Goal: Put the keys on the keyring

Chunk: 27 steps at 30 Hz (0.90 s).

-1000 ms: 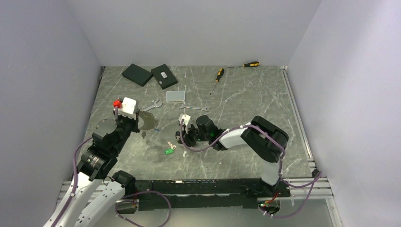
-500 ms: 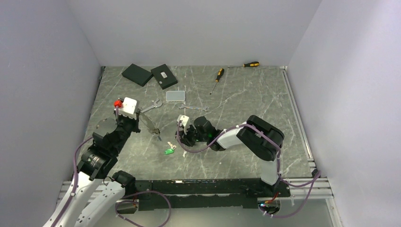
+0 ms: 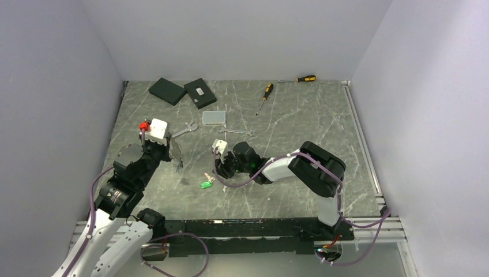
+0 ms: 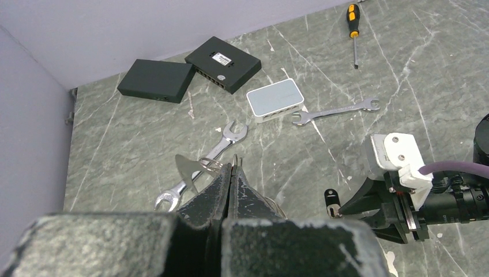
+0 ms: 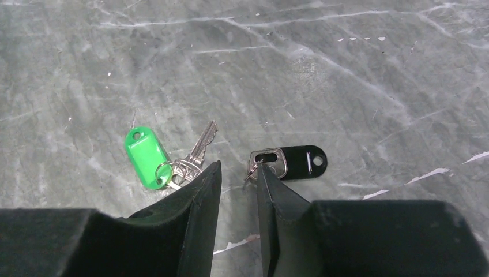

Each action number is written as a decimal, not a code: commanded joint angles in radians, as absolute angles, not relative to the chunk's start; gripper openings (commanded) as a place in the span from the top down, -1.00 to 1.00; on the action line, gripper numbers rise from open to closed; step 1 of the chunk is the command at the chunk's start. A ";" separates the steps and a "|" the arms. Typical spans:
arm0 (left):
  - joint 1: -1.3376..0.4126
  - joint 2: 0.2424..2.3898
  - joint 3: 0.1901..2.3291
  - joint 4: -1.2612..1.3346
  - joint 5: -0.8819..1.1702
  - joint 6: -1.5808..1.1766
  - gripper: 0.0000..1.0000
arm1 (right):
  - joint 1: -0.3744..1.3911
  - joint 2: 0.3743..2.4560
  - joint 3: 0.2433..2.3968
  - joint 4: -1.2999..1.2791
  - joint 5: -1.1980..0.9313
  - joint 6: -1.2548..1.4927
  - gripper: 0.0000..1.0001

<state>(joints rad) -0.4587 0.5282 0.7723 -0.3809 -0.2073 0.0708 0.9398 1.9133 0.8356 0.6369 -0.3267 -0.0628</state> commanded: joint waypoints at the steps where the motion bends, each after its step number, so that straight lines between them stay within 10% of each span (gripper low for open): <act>1: -0.454 0.531 0.781 -0.316 -0.200 0.087 1.00 | 0.947 1.918 0.874 0.671 -0.285 -0.058 0.37; 27: -0.448 0.541 0.779 -0.311 -0.197 0.089 1.00 | 0.965 1.920 0.879 0.565 -0.284 -0.129 1.00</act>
<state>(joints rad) -0.4530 0.5407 0.7723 -0.3801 -0.2070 0.0711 0.9588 1.9369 0.8631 0.6048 -0.2710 -0.0978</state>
